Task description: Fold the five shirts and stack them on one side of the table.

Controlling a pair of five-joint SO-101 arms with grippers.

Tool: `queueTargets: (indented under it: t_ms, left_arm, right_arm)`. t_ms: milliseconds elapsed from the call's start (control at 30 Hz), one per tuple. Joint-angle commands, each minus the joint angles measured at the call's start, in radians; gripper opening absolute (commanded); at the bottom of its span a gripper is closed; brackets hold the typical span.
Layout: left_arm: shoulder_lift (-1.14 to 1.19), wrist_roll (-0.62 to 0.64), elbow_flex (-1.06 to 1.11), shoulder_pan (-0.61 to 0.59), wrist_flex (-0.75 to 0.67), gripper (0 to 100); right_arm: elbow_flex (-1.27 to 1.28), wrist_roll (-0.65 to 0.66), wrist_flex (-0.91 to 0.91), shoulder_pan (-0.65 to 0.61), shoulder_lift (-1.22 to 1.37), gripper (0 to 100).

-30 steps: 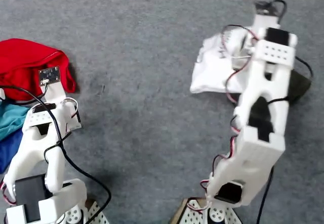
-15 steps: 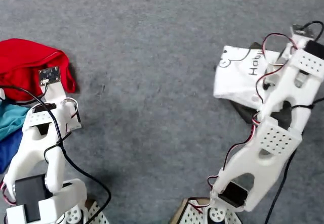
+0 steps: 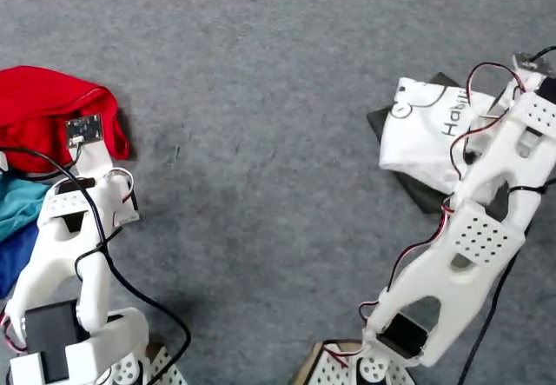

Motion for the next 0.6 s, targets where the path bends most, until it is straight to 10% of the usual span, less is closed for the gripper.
queueTargets:
  t_ms: [0, 267, 567]
  left_arm:
    - [-0.031, -0.006, -0.002, -0.006, -0.008, 2]
    - [-0.031, -0.008, -0.002, -0.006, -0.008, 2]
    - [-0.031, -0.003, -0.002, -0.006, -0.006, 2]
  right_arm:
    - [-0.061, 0.038, 0.031, 0.025, -0.007, 41.1]
    - [-0.326, -0.035, 0.091, 0.027, -0.048, 33.5]
    - [-0.274, -0.13, 0.086, -0.039, -0.117, 0.2]
